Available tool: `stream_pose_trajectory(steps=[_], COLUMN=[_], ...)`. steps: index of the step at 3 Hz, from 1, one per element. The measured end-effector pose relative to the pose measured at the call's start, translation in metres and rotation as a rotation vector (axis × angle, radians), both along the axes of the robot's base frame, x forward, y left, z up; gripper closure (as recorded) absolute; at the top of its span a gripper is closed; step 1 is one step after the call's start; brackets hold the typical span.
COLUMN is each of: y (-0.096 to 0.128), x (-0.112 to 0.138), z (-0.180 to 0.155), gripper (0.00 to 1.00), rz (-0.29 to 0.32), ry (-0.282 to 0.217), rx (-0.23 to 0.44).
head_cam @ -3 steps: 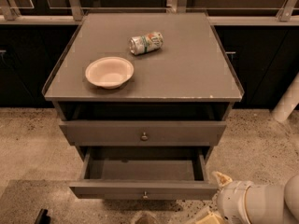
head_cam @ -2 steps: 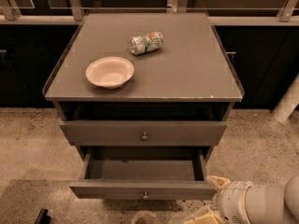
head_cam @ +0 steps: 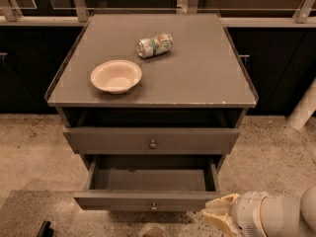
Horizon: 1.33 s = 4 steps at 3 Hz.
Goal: Close middle drawer
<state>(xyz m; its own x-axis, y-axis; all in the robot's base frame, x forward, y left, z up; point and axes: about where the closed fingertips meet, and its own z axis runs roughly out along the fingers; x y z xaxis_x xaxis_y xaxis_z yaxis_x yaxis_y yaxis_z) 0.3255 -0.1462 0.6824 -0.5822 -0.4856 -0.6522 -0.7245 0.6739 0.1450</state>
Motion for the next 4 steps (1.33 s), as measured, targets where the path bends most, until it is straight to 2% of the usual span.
stream_pose_trajectory(steps=[1,2,3,4], y=[-0.026,-0.055,-0.078,-0.077], x=[0.034,0.062,0.073,0.073], z=[-0.034,-0.081,-0.144,-0.144], gripper=[0.89,1.00,1.00,1.00], rz=[-0.042,-0.103,-0.177,-0.175], ry=[-0.006,0.028,0.106,0.105], rx=[0.022,0.066,0.139,0.139])
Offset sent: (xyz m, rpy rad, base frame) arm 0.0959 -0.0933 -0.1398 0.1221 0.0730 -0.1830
